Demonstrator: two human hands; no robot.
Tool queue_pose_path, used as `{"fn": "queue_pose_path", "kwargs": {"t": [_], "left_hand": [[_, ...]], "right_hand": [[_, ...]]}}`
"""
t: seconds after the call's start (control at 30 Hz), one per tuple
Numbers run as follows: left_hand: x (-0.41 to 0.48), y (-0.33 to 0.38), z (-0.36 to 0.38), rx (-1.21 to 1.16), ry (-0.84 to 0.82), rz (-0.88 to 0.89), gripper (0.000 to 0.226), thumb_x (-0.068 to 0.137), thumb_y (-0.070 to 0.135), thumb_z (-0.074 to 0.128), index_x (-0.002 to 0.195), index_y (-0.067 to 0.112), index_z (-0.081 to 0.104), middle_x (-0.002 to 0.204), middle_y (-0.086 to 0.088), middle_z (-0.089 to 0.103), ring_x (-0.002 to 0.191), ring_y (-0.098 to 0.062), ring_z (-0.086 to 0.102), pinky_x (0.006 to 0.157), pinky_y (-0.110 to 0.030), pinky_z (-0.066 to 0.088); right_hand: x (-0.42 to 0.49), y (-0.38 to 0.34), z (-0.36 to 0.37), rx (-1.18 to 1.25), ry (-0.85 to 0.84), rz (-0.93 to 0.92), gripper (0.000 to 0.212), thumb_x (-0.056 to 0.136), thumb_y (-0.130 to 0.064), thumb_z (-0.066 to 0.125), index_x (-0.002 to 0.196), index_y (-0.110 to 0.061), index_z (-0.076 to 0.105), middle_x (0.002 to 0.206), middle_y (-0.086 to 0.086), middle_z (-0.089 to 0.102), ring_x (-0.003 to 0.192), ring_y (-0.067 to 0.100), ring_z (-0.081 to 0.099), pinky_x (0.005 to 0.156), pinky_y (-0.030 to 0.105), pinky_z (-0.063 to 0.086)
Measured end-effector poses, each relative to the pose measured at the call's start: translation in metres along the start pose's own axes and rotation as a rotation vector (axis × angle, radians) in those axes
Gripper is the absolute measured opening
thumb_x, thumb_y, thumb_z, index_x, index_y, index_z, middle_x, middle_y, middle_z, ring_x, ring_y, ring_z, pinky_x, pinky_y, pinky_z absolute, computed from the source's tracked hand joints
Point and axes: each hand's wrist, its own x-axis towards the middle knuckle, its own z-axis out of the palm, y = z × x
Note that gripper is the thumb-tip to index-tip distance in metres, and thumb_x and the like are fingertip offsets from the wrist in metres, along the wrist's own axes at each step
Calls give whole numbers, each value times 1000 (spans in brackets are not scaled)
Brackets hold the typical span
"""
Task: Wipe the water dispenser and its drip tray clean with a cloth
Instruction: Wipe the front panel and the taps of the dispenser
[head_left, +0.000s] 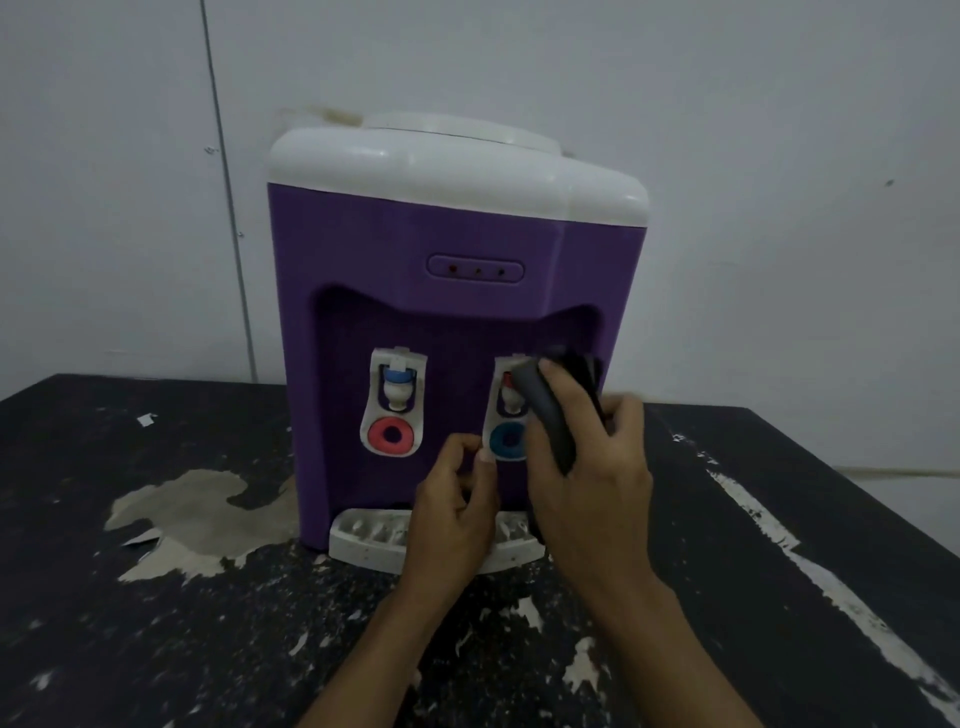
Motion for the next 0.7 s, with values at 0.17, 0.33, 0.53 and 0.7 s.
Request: {"fn": "queue_pose_path", "kwargs": {"t": [0.17, 0.33, 0.53, 0.7], "left_hand": [[0, -2, 0, -11, 0, 17, 17, 106, 36, 44, 99, 30, 58, 66, -20, 60, 51, -44, 50, 42, -53, 40], [0, -3, 1, 19, 29, 27, 21, 105, 42, 43, 98, 28, 57, 64, -17, 58, 54, -41, 51, 45, -53, 42], [0, 0, 0, 5, 19, 3, 16, 106, 30, 46, 95, 33, 57, 63, -19, 58, 50, -43, 49, 42, -50, 40], [0, 0, 1, 5, 17, -5, 27, 99, 54, 42, 97, 32, 56, 58, -16, 53, 47, -39, 46, 42, -53, 39]], "right_hand": [[16, -9, 12, -103, -109, -60, 46, 98, -48, 52, 139, -27, 54, 111, 5, 41, 73, 9, 46, 53, 17, 48], [19, 0, 5, -121, -120, -84, 39, 101, -40, 48, 138, -29, 55, 111, 4, 43, 66, 11, 47, 50, 20, 48], [24, -16, 7, -68, -153, -105, 31, 100, -36, 51, 129, -27, 58, 108, 0, 41, 63, 9, 47, 48, 21, 47], [21, -1, 6, 51, -27, 107, 36, 100, -34, 52, 135, -28, 57, 106, -1, 41, 63, 4, 47, 53, 15, 46]]}}
